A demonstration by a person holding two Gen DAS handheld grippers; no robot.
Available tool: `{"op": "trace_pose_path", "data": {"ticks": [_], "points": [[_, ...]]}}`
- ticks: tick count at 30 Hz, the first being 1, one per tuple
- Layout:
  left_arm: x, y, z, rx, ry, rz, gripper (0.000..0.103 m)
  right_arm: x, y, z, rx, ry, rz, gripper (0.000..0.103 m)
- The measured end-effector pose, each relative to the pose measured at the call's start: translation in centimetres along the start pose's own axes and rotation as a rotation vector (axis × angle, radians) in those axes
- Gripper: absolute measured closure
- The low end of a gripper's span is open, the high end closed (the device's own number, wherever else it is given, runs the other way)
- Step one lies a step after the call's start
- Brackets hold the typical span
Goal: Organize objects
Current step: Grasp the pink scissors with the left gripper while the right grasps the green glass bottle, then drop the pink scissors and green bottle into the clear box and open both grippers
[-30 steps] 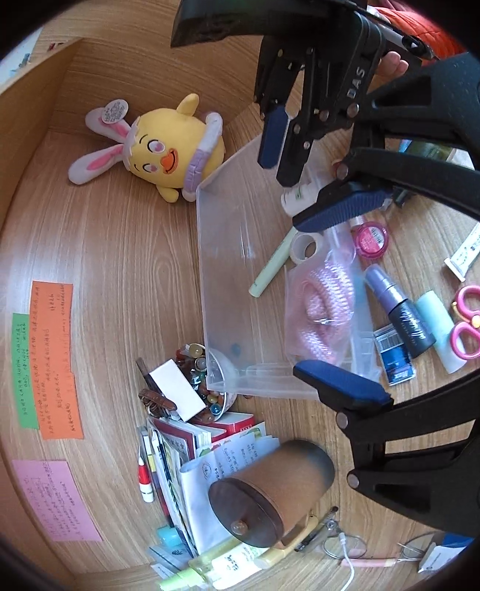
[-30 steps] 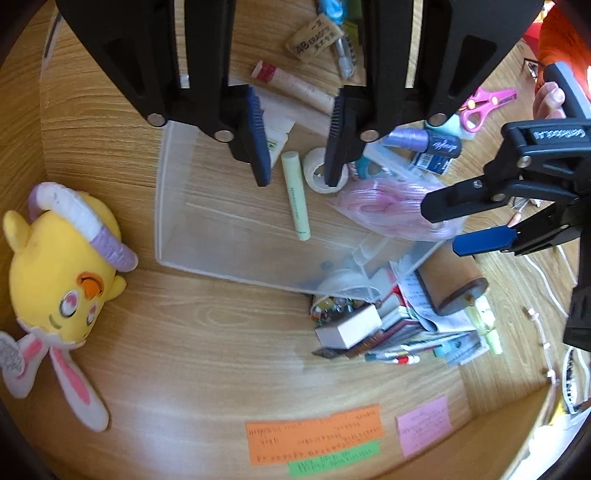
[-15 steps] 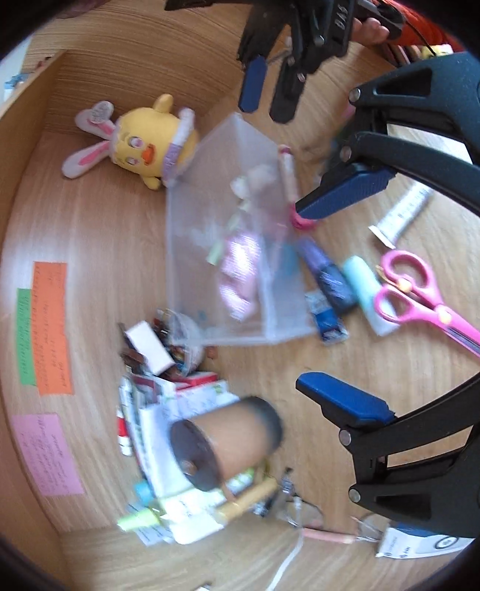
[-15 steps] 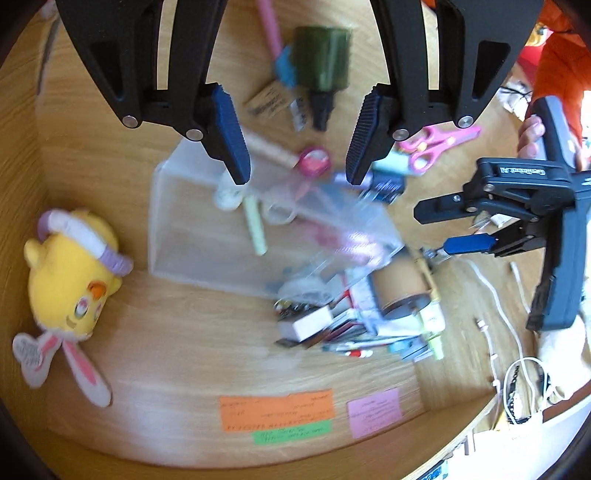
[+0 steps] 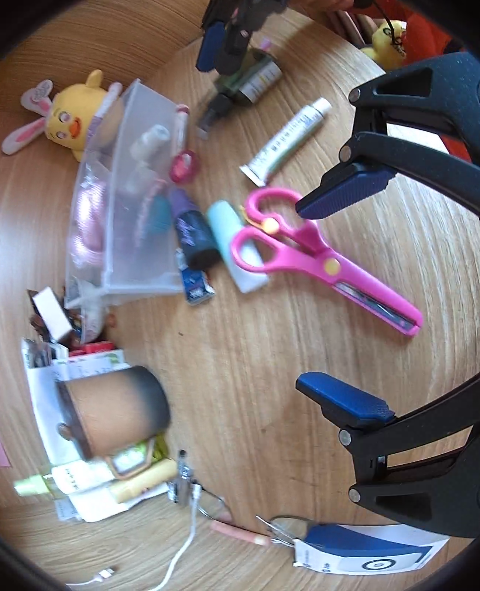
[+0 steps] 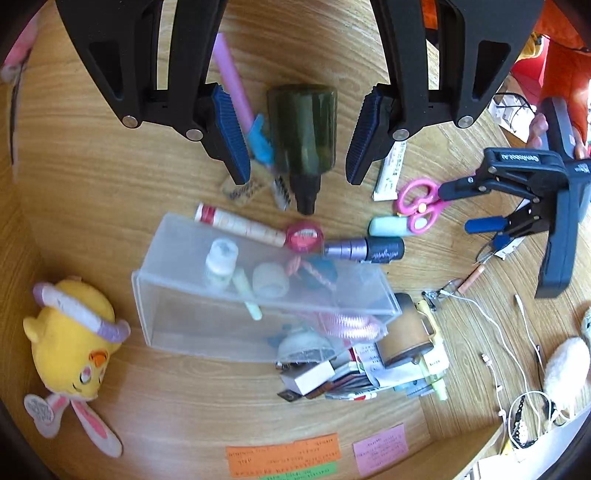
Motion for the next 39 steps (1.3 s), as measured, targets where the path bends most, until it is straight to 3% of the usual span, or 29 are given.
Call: {"op": "trace_pose_path", "data": {"ticks": [6, 13, 16, 22, 31, 39], "points": [[1.4, -0.2, 0.3, 0.037, 0.008, 0.010, 0.019, 0.9, -0.7, 0.4, 0.017, -0.020, 0.015, 0.053], [1.0, 0.2, -1.0, 0.075, -0.051, -0.030, 0.058, 1.5, -1.4, 0.6, 0.047, -0.010, 0.024, 0.053], [0.6, -0.1, -1.2, 0.080, -0.061, -0.044, 0.069, 1.5, -1.4, 0.7, 0.057, -0.002, 0.020, 0.053], [0.2, -0.3, -2.0, 0.137, -0.071, -0.050, 0.081, 1.2, -1.8, 0.9, 0.086, 0.016, 0.015, 0.053], [0.0, -0.6, -3.5, 0.153, -0.081, -0.055, 0.085, 1.0, -2.2, 0.7, 0.127, 0.041, 0.000, 0.057], [-1.7, 1.3, -3.9, 0.166, -0.069, -0.124, 0.085, 0.8, -2.1, 1.2, 0.122, 0.064, -0.008, 0.064]]}}
Point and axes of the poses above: each gripper's, at about its wrist camera, not at the fingertips, and y roughly against the way its jaws point, z to its left, x to its underside, the point moved 8 cm from there along -y, roughly the way its jaws point, and after that the axes turned 10 degrees about x, right-handed, at the moved point
